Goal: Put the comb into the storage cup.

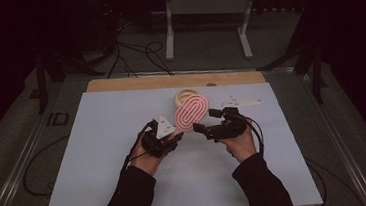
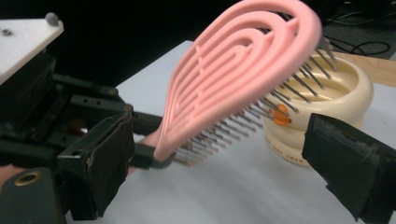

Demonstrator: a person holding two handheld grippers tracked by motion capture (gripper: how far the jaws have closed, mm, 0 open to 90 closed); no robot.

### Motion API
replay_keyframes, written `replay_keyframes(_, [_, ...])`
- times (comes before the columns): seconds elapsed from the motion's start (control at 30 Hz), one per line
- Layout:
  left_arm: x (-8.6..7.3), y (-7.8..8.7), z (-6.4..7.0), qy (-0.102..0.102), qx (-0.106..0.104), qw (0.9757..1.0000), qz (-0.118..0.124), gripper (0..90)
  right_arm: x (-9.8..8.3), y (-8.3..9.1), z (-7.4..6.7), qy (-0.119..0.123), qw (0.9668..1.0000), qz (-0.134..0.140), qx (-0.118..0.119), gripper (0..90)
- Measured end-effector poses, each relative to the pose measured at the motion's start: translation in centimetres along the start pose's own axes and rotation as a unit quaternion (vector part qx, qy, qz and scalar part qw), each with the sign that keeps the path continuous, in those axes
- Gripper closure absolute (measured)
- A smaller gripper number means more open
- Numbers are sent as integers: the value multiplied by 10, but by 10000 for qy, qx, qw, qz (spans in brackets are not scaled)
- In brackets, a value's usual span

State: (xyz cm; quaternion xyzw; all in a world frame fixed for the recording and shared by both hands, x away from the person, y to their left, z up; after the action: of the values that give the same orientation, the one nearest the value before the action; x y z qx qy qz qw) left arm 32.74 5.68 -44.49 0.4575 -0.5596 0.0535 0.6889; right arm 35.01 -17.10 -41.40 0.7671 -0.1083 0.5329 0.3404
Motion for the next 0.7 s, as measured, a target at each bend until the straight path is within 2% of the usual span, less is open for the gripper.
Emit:
replay_keyframes(0.23, [0,0,6,-33,-111,9999,127,704,3,-12,0,-233,9996,-73,136,170])
replay_keyframes(0.33, [0,1,7,-50,-141,9998,144,704,4,-14,0,-317,9994,-40,120,221])
replay_keyframes(0.37, [0,1,8,-47,-134,9998,170,704,4,-15,0,-344,9994,-27,96,253])
replay_keyframes(0.4, [0,2,8,-47,-148,9997,173,704,4,-17,0,-454,9989,-70,12,324])
replay_keyframes(0.47, [0,2,8,-47,-148,9997,173,704,4,-17,0,-525,9986,-95,28,324])
replay_keyframes(0.5, [0,2,8,-47,-148,9997,173,704,4,-17,0,-525,9986,-95,28,351])
replay_keyframes(0.53, [-1,0,9,-68,-153,9997,193,703,5,-19,1,-763,9967,-96,269,502])
replay_keyframes(0.57, [-1,0,9,-68,-153,9997,193,704,5,-19,1,-763,9967,-96,269,502])
replay_keyframes(0.6, [-2,-1,9,-67,-150,9997,191,704,5,-20,0,-852,9955,-177,361,546])
replay_keyframes(0.7, [-2,-2,9,-49,-167,9997,196,704,6,-20,0,-884,9952,-192,375,562])
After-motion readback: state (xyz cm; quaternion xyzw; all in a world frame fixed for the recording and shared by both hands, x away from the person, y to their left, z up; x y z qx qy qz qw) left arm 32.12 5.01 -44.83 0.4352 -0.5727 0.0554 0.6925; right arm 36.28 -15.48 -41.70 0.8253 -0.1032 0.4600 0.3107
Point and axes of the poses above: each handheld gripper's, and its own axes: y roughly backward along the jaws, x roughly out of its top, z roughly to its right, the point moved 1 cm from there along -y, roughly forward along the jaws, and after that the axes turned 5 degrees about y, right-handed, at the moved point
